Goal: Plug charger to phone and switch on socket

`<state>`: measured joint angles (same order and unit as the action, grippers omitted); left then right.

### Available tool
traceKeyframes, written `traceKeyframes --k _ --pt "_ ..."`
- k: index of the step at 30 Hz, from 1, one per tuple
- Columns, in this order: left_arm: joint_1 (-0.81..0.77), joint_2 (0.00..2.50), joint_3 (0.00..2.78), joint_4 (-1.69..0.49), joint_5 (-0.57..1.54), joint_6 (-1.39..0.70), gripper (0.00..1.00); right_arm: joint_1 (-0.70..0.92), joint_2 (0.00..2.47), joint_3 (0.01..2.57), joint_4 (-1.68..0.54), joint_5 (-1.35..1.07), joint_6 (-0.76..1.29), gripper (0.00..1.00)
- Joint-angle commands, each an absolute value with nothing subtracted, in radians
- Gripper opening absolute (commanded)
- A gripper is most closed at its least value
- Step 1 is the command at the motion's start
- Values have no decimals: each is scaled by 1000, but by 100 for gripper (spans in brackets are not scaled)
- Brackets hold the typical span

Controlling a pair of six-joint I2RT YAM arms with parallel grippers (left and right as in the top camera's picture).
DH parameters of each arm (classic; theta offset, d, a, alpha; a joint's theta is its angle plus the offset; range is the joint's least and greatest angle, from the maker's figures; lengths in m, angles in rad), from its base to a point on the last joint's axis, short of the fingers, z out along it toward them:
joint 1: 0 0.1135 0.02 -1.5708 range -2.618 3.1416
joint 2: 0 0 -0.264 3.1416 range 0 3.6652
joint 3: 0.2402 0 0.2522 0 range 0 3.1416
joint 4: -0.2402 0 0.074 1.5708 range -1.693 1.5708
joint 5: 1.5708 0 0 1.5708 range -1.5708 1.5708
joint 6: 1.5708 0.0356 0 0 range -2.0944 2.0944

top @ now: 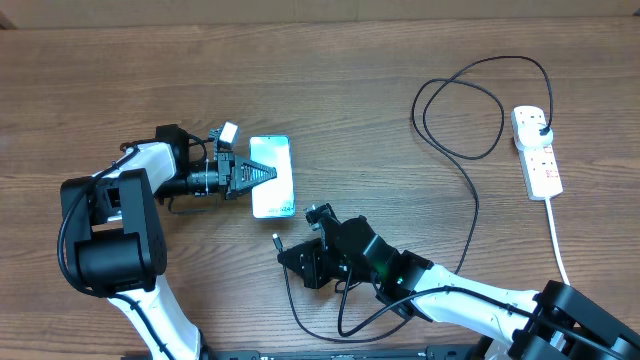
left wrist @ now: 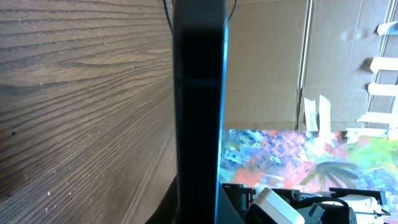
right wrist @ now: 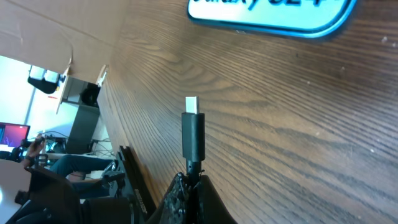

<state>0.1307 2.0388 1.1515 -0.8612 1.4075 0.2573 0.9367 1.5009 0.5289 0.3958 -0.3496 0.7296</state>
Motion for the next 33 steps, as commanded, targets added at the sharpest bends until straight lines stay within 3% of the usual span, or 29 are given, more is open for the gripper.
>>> traceKeyframes --k 1,28,33 --pt "124 2042 1150 -864 1467 246 4 938 1499 526 421 -336 706 4" --pt "124 2042 1150 -864 1467 196 8 938 1499 526 444 -314 711 4" --pt "124 2042 1150 -865 1468 175 7 938 1499 526 444 -303 794 4"
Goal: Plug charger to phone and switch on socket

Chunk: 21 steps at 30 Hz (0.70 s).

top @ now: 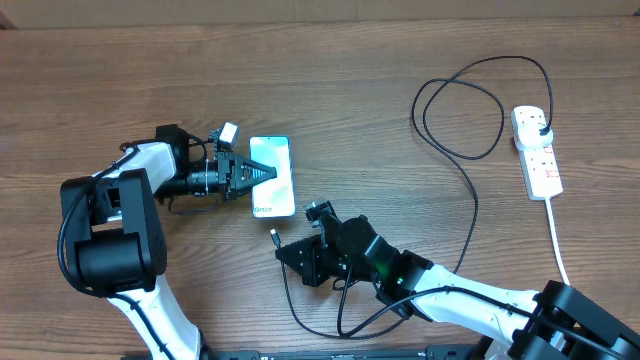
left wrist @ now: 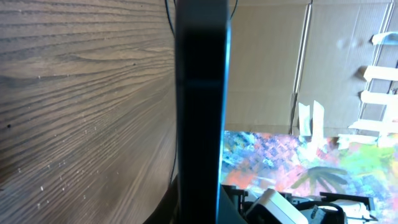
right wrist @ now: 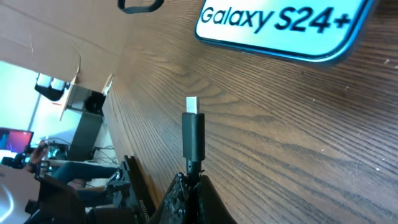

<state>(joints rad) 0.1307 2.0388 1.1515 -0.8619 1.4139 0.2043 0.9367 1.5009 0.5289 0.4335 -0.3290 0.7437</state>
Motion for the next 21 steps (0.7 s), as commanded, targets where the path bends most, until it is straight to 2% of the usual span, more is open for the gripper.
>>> traceKeyframes --k 1,12,21 --pt "124 2042 1150 -865 1468 175 8 938 1499 526 444 -293 813 4" --pt "124 2042 1150 -879 1468 126 6 938 1499 526 450 -157 846 4" --pt "124 2042 1150 -879 1480 126 5 938 1499 526 468 -183 884 4"
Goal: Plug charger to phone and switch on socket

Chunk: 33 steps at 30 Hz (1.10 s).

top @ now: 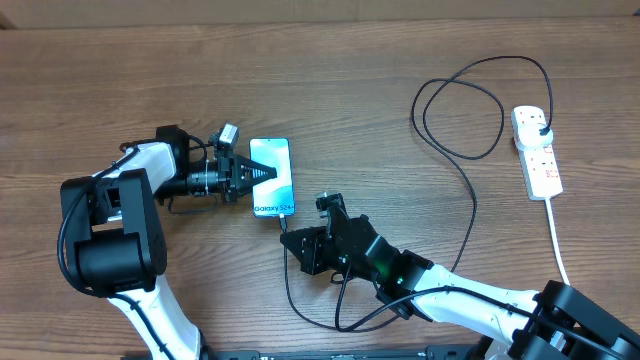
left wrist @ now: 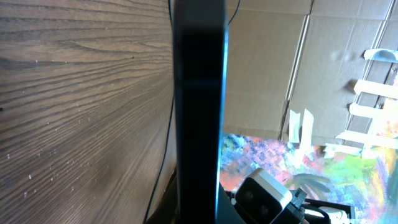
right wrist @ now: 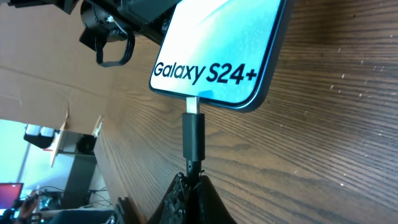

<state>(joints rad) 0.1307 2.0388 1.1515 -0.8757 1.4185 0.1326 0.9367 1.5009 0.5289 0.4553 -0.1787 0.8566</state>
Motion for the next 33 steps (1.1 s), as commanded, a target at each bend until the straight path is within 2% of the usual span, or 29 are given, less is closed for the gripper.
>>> traceKeyframes --k 1,11,24,33 --pt "124 2042 1150 -879 1480 126 5 938 1499 526 467 -187 902 4" --pt "123 2042 1150 -883 1486 126 7 938 1499 526 470 -267 1003 4" --pt "108 2042 1150 -886 1499 126 9 938 1499 526 486 -270 1003 4" --pt "64 2042 1150 -884 1520 127 4 938 1499 526 485 -266 1003 4"
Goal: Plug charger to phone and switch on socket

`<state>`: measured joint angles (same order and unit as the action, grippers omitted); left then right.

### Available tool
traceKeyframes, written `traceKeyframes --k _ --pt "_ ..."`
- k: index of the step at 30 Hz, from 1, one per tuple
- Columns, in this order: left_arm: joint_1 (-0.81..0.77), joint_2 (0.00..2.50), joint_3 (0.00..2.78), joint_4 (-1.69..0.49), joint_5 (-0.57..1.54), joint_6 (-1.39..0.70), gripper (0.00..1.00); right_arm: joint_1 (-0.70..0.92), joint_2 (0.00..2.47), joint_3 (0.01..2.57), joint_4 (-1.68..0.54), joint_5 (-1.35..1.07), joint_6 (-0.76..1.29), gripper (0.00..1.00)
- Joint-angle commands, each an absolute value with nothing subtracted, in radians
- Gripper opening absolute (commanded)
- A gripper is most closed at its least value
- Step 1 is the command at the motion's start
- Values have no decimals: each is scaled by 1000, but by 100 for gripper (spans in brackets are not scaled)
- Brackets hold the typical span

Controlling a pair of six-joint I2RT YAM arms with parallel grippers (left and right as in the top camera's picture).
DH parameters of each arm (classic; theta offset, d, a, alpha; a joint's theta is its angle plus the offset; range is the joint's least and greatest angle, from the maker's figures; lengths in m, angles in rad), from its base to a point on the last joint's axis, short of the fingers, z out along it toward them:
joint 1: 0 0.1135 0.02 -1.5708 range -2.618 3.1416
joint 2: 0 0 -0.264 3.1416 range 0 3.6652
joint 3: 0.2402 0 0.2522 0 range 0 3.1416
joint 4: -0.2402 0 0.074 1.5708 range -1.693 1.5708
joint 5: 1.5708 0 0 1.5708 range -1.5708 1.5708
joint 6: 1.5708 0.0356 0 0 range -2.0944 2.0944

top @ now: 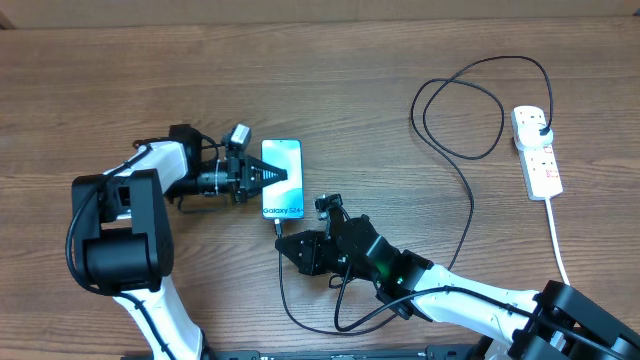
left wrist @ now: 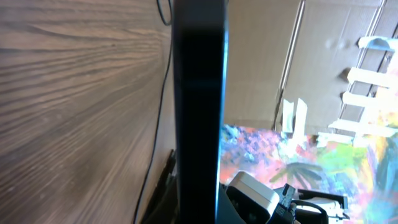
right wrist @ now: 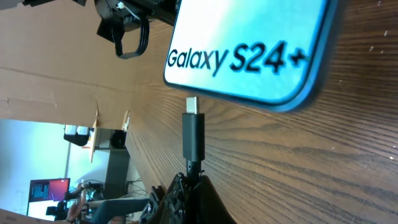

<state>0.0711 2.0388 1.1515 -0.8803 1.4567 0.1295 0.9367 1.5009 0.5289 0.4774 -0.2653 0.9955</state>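
The phone (top: 282, 180) lies on the table with its screen lit, reading "Galaxy S24+" (right wrist: 249, 53). My left gripper (top: 256, 177) is shut on its left long edge; in the left wrist view the phone's edge (left wrist: 199, 106) is a dark upright bar. My right gripper (top: 293, 246) is shut on the black charger plug (right wrist: 193, 134). The plug's metal tip points at the phone's bottom edge, with a small gap between them. The black cable (top: 470, 205) runs to the white socket strip (top: 537, 155) at far right.
The cable makes a loop (top: 460, 100) at the back right and a slack loop (top: 310, 325) near the front edge under my right arm. A white lead (top: 560, 245) runs from the strip toward the front. Bare wooden table (top: 400, 60) lies around.
The phone and my left gripper have shifted a little to the right. The plug tip, which was against the phone's bottom edge, now stands just short of it.
At first my right gripper held the plug well short of the phone, which the left gripper held by its edge. The plug then stood closer, then with its tip at the bottom edge. Now the phone sits further right with a small gap to the tip.
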Motion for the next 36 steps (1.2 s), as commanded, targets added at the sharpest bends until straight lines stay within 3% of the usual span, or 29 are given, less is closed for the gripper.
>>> traceKeyframes --k 1,36 --pt "64 2042 1150 -882 1520 127 4 938 1499 526 484 -261 1002 4" --pt "98 2042 1150 -867 1517 126 4 929 1499 526 490 -247 999 4"
